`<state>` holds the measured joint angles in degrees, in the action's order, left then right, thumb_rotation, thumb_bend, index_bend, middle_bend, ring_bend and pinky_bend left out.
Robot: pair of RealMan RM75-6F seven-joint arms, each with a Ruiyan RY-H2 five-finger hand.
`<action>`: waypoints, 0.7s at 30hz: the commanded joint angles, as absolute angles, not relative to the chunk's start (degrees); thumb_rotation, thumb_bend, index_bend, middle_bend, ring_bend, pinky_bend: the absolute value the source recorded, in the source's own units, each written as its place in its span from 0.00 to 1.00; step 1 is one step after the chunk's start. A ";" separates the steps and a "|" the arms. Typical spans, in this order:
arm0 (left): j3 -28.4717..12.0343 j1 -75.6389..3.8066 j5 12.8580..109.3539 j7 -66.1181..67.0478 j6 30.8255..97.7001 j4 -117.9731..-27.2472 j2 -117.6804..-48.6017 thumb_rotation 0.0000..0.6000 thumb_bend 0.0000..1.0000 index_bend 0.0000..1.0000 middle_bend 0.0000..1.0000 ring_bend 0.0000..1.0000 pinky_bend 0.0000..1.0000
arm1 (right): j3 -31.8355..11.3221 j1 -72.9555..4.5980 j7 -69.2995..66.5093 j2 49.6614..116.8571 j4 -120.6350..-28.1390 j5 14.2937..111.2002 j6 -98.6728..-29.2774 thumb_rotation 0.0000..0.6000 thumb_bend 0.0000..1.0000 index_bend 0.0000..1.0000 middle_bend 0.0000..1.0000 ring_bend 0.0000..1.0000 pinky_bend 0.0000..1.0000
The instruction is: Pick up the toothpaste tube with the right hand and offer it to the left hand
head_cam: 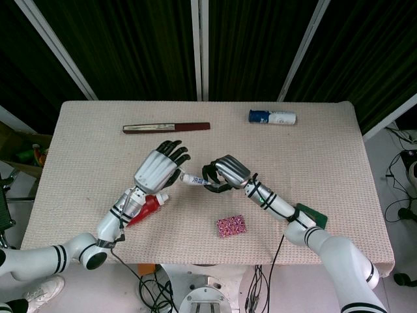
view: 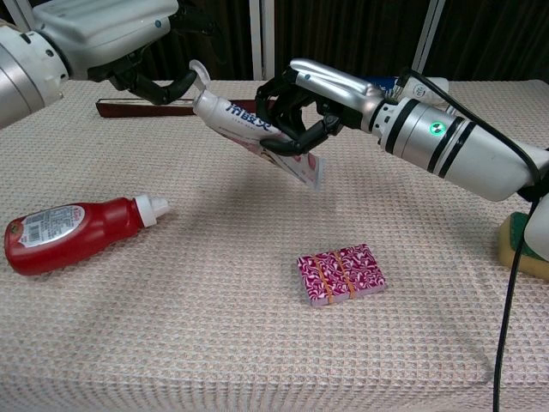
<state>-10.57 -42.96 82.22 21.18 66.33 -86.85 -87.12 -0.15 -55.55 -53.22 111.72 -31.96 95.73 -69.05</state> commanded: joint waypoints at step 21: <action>-10.76 -32.83 71.86 18.40 72.11 -92.50 -78.41 0.74 0.41 0.20 0.21 0.14 0.21 | -4.81 -57.71 -18.39 99.77 -46.34 83.51 -42.73 1.00 0.21 0.11 0.28 0.20 0.35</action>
